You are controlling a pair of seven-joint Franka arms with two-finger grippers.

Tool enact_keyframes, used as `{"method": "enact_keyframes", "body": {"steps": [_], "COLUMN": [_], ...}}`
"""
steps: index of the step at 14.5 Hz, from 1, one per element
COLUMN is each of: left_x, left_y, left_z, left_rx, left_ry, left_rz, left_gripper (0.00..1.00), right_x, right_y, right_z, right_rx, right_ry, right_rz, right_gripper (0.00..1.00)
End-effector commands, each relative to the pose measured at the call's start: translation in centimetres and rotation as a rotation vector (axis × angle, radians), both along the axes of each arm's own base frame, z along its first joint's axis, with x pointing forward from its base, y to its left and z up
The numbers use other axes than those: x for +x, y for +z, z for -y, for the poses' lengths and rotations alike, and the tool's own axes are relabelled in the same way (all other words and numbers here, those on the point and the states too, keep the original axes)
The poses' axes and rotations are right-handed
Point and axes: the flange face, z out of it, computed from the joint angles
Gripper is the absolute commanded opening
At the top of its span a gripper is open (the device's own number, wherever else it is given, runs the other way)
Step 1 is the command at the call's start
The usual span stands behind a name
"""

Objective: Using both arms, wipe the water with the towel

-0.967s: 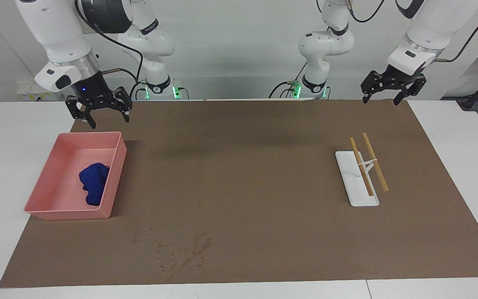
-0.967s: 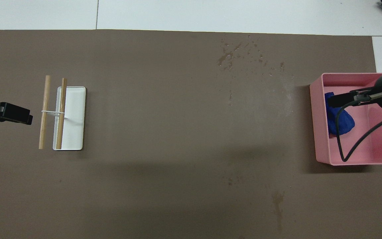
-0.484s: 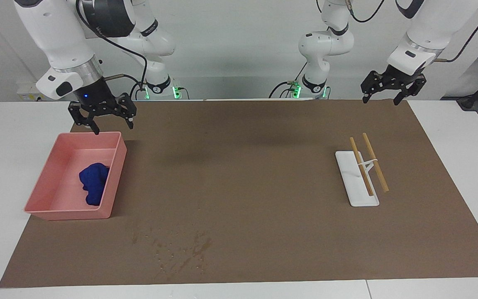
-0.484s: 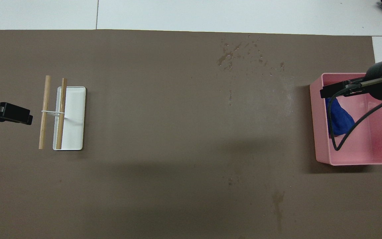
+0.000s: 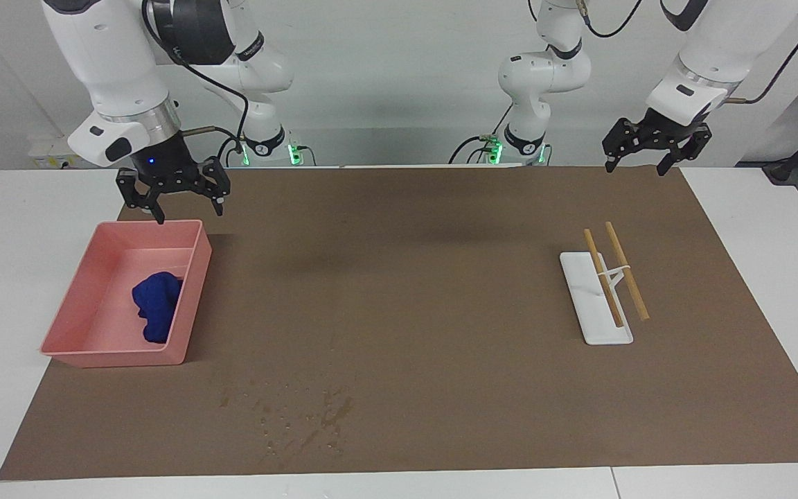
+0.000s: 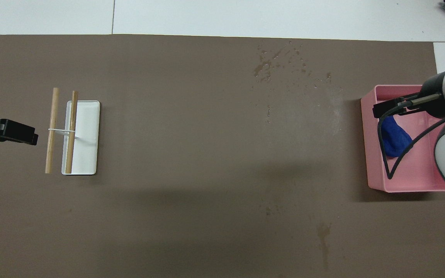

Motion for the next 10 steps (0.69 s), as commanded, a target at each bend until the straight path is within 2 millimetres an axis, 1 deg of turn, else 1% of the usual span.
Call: {"method": "enact_keyframes", "body": {"steps": [1,3,5,10], "left_x": [-0.9,-0.9,-0.9,-0.9], "left_y": [0.1,0.1,0.1,0.1], "left_z": [-0.1,-0.1,0.0,-0.1], "left_rx": [0.018,0.018,0.018,0.018], "left_ry": [-0.014,-0.014,-0.015,-0.014], "left_rz": [-0.005,-0.005,-0.005,-0.005], "left_gripper": [1.00,1.00,1.00,1.00], "right_x": [-0.1,-0.1,-0.2,0.0], "right_y": [-0.2,-0.2,-0.6,-0.8], "right_z": [0.2,0.6,0.3,1.6], "right_rx": [-0.004,0.011,0.029,0.035], "right_ry": [-0.039,-0.056,-0.053,-0.075], "right_rz": [-0.029,-0.028,-0.042,-0.036], "right_gripper": [1.00,1.00,1.00,1.00]}}
